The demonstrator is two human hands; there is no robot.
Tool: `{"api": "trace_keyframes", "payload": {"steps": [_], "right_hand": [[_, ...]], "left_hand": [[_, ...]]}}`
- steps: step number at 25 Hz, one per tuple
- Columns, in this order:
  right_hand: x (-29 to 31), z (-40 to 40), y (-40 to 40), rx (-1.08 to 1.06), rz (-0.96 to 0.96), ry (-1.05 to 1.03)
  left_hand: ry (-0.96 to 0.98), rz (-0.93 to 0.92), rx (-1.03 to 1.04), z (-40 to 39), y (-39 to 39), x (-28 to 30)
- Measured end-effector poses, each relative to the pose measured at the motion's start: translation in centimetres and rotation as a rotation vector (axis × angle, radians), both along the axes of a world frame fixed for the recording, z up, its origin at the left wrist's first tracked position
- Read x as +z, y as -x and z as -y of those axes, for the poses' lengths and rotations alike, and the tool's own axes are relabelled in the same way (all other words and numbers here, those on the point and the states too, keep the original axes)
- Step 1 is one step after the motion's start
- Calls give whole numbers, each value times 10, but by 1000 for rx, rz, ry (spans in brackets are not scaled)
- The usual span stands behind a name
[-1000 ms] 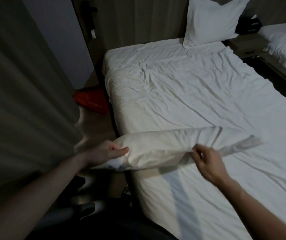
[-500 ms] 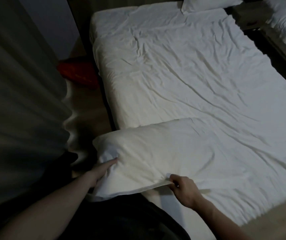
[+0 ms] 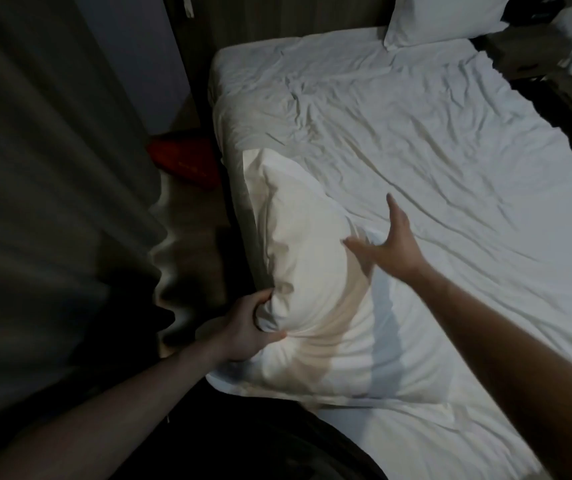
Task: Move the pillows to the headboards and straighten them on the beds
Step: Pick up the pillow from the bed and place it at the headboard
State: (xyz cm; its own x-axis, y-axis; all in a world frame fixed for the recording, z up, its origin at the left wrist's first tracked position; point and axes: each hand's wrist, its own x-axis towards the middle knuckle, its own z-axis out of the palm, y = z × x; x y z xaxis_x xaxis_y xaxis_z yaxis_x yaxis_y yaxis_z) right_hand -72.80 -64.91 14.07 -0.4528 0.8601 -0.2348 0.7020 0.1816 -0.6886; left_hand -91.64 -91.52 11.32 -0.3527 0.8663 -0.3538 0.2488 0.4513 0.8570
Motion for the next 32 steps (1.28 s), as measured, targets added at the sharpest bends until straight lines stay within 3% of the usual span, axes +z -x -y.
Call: {"api": "trace_keyframes", "payload": {"steps": [3,9,12,16,20,24,26,29,32], "right_hand": [[6,-28,24,79,31,113],[-31,18,38,217,106,217],[-37,42,37,253,26,99],[-4,62,55,360,-88,-111],[23,102,47,475,-140,-213],[4,117,-11,306,-267,55],[-16,105,-56,158,-151,-18],[-42,78,-108,34,173,-123],[-47,63,-116,-93,208,12]], "left_hand": [[-16,-72,-139,-1,-7,12],[147,-171,-263,25,28,-15],[203,-114,-228,47,64,-33],[70,20,5,3,97,7],[-20,-90,-56,-71,96,60],[29,-56,-47,-63,73,43],[115,-24,115,-43,73,23],[188,104,234,-25,82,8],[150,135,204,-29,79,18]]}}
